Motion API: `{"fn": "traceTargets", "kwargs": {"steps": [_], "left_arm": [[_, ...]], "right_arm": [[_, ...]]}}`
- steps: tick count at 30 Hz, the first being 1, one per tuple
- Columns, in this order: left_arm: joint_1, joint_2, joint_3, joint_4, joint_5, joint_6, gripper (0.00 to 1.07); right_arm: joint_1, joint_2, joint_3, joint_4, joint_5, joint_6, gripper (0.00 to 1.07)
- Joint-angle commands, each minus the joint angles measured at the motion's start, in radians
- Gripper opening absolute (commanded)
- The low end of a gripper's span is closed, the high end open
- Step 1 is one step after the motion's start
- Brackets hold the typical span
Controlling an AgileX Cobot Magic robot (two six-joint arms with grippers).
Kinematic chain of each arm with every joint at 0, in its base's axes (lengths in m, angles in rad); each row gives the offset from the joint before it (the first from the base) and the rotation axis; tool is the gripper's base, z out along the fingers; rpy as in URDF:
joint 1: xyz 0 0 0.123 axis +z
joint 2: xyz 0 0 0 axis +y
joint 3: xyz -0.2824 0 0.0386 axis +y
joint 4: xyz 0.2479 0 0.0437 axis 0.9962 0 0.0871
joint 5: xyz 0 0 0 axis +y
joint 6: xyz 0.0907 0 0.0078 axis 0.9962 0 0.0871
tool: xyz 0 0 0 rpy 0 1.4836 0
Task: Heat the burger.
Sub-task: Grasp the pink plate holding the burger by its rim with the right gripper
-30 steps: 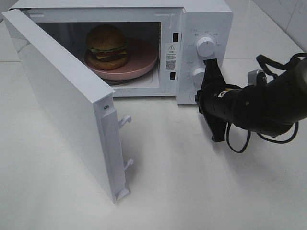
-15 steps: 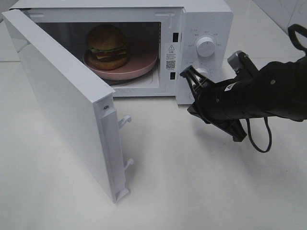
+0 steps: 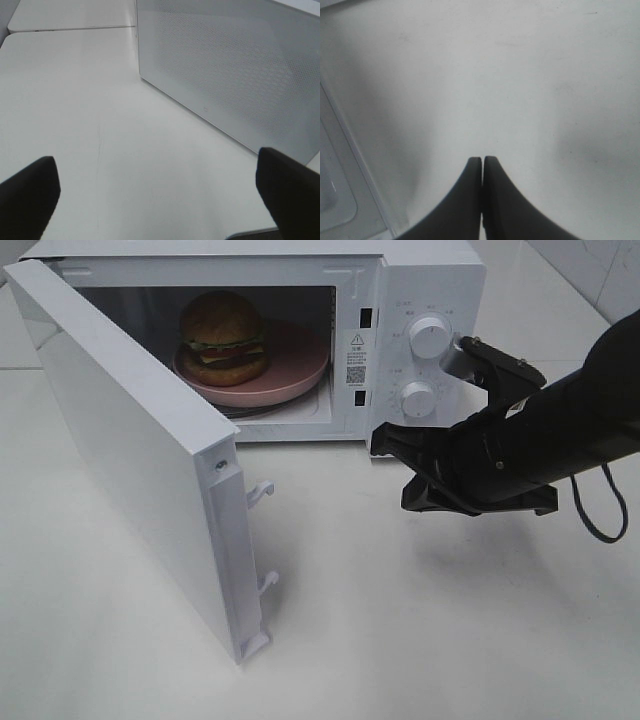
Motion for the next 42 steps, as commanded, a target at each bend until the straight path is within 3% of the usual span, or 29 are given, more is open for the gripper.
{"fn": "traceTargets", "kwargs": {"steps": [1, 7, 14, 16, 19, 21, 24, 26, 29, 31, 32, 34, 38, 39, 41, 42], "left_arm": [[0.003, -0.006, 0.004, -0.002, -0.003, -0.003, 1.01], [0.003, -0.006, 0.004, -0.002, -0.003, -0.003, 1.01], [0.003, -0.006, 0.004, -0.002, -0.003, -0.003, 1.01], [0.003, -0.006, 0.004, -0.002, -0.003, -0.003, 1.01], [0.003, -0.006, 0.004, -0.002, -0.003, -0.003, 1.01], [0.003, -0.006, 0.004, -0.002, -0.003, -0.003, 1.01], [0.003, -0.006, 0.004, -0.002, -0.003, -0.003, 1.01], [0.003, -0.006, 0.004, -0.002, -0.003, -0.003, 1.01], [0.003, -0.006, 0.004, -0.002, -0.003, -0.003, 1.01], [0.003, -0.006, 0.004, -0.002, -0.003, -0.003, 1.01], [0.003, -0.006, 0.004, -0.002, -0.003, -0.003, 1.01], [0.003, -0.006, 0.004, -0.002, -0.003, -0.003, 1.01], [0.003, -0.006, 0.004, -0.002, -0.003, -0.003, 1.01], [0.003, -0.006, 0.004, -0.002, -0.003, -0.003, 1.01], [0.003, -0.006, 0.004, -0.002, -0.003, -0.003, 1.01], [0.003, -0.006, 0.004, -0.002, -0.003, -0.003, 1.01]], "right_arm": [[-0.009, -0.032, -0.060, -0.132, 0.166, -0.047, 0.00], [-0.009, -0.033, -0.173, -0.275, 0.384, -0.094, 0.00], [-0.009, -0.033, -0.265, -0.319, 0.565, -0.286, 0.00], [-0.009, -0.033, -0.306, -0.322, 0.688, -0.466, 0.01], [-0.009, -0.033, -0.316, -0.327, 0.715, -0.515, 0.01], [-0.009, -0.033, -0.340, -0.357, 0.777, -0.690, 0.02], [-0.009, -0.033, -0.342, -0.369, 0.783, -0.739, 0.02], [-0.009, -0.033, -0.342, -0.399, 0.791, -0.942, 0.02], [-0.009, -0.033, -0.342, -0.407, 0.790, -1.000, 0.02], [-0.009, -0.033, -0.342, -0.427, 0.786, -1.243, 0.05], [-0.009, -0.033, -0.342, -0.427, 0.786, -1.243, 0.05], [-0.009, -0.033, -0.342, -0.425, 0.780, -1.375, 0.11], [-0.007, -0.033, -0.342, -0.425, 0.745, -1.420, 0.21], [-0.006, -0.033, -0.342, -0.431, 0.714, -1.435, 0.30], [-0.006, -0.033, -0.342, -0.436, 0.694, -1.435, 0.35], [0.002, -0.033, -0.342, -0.451, 0.657, -1.433, 0.47]]}}
